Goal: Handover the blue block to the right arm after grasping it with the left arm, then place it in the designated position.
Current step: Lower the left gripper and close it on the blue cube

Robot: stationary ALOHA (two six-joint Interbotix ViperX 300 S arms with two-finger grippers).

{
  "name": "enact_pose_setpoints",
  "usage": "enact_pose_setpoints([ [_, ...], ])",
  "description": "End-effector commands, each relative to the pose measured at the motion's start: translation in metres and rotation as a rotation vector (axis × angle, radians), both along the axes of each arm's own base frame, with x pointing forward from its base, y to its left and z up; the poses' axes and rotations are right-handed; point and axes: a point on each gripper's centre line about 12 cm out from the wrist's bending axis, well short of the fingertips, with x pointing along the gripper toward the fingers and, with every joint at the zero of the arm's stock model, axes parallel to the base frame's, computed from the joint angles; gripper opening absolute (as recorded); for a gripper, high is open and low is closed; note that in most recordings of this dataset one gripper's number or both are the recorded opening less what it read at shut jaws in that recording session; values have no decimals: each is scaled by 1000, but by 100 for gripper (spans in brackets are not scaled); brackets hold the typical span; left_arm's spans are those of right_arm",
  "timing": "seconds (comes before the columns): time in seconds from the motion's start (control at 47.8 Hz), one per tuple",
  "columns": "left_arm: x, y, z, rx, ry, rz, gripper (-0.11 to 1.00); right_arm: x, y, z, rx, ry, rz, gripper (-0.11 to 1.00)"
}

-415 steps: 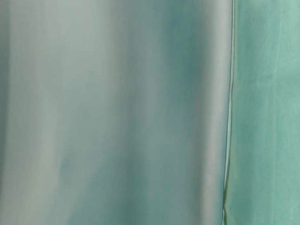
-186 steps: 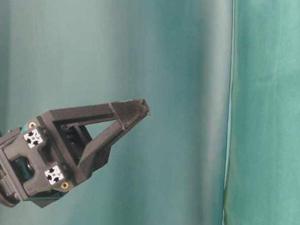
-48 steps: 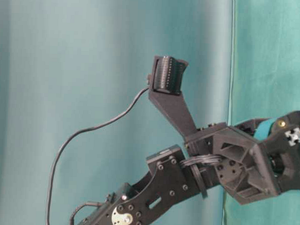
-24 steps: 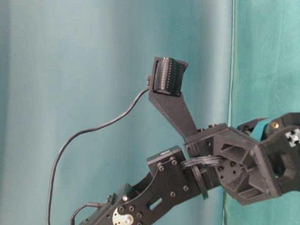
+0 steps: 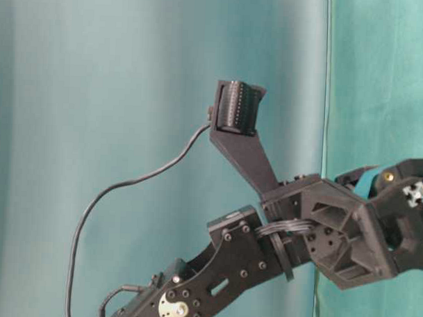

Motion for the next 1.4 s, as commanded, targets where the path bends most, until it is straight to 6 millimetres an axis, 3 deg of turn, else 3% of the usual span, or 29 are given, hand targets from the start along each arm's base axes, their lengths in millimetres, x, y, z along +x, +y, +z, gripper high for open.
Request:
enact_pose_setpoints([
  [0.0,5,0,21,1,-55,-2,47,3,-1,10,0,-25,-3,94],
  [0.272,5,-1,50,2,-78,-6,47,3,-1,10,0,-23,-3,94],
  [0.649,-3,-8,123,2,-175,-23,47,3,-1,9,0,-18,-3,94],
  [1.151,2,-14,173,7,-178,-41,47,3,-1,10,0,-20,-3,94],
  [1.381,-7,-14,206,6,-247,-42,47,3,-1,10,0,-20,-3,94],
])
